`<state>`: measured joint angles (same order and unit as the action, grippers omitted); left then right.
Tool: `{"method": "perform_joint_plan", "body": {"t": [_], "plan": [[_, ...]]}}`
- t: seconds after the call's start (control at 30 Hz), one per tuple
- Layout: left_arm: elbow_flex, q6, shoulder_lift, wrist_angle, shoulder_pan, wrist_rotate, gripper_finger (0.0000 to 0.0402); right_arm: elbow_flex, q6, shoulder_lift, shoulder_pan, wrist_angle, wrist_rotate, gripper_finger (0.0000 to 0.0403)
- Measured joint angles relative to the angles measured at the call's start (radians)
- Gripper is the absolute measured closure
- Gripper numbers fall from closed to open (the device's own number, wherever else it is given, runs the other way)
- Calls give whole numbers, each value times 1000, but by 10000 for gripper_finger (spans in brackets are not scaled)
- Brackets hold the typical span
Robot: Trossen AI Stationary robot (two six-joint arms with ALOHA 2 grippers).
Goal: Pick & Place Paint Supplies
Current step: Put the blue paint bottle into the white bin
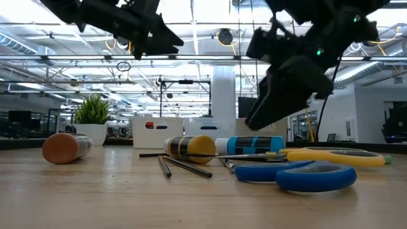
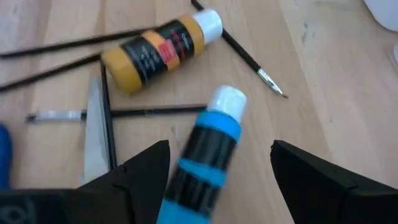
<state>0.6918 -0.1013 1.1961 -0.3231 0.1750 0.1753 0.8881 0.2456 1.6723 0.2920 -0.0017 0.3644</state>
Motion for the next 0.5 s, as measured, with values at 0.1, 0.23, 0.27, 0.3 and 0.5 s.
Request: {"method": "perform_joint_plan", "body": {"t": [0.1,0.23,0.27,0.3,0.5], "plan": [[-3,-12,1,18,-40,-3,207,-2,28,61,4,7,-1,141],[-2,-14,0,30,-95,-1,202,0,73,118,4,34,-3,143],[-2,-16,0,33,-109,-1,202,0,91,126,4,40,-7,145],[-2,-17,0,33,-124,-1,203,1,108,133,4,42,-10,147],[-2,-14,0,38,-212,0,214,0,176,122,5,23,-29,187]]}}
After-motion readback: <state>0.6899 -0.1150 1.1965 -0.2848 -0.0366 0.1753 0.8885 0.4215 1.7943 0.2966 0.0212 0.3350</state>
